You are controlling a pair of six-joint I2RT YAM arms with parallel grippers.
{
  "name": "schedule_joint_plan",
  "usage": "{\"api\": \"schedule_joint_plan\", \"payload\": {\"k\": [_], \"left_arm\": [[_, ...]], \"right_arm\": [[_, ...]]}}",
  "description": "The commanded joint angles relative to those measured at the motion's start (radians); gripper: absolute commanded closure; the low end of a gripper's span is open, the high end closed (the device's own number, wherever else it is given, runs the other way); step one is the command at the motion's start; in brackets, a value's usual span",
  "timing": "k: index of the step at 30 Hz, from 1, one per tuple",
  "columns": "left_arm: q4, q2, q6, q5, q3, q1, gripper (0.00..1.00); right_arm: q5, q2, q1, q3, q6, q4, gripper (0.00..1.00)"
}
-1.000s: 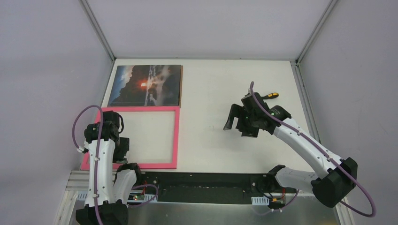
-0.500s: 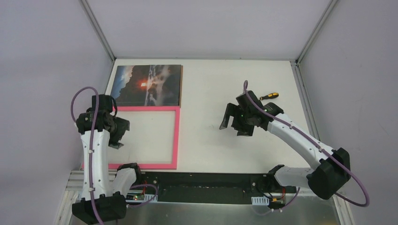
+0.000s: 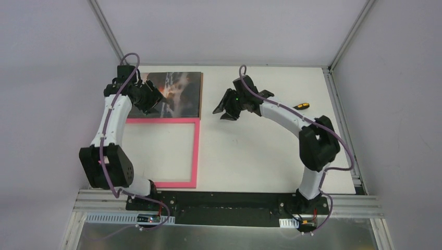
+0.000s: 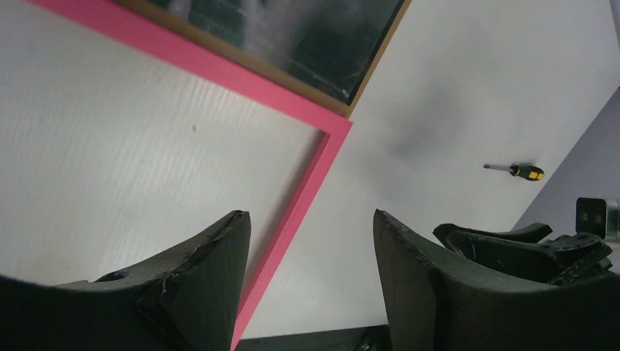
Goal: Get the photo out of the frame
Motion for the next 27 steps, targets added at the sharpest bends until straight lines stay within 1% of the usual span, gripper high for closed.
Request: {"api": "schedule_joint_plan", "payload": {"k": [1, 5, 7, 12, 18, 27], "left_arm": [[0.131, 0.149, 0.118, 0.068, 0.106, -0.006, 0.37], [0.15, 0.332, 0.09, 0.107, 0.21, 0.003, 0.38], [0.162, 0.404, 0.076, 0.134, 0.266, 0.004, 0.39], [0.163, 0.593, 0.049, 0.171, 0.408, 0.021, 0.39], [0.163, 0.715, 0.017, 0.179, 0.49, 0.051, 0.4], [0.162, 0.797, -0.016, 0.137, 0.482, 0.069, 0.41]], "right_arm": [[-0.054, 0.157, 0.005, 0.166, 0.06, 0.185, 0.53], [-0.089, 0.338, 0.006, 0.329, 0.068, 0.207, 0.61], [-0.095, 0.408, 0.006, 0.394, 0.075, 0.211, 0.67], [-0.103, 0.541, 0.011, 0.509, 0.105, 0.223, 0.74], [-0.101, 0.628, 0.02, 0.569, 0.114, 0.219, 0.76], [-0.092, 0.686, 0.021, 0.606, 0.117, 0.211, 0.78]]}}
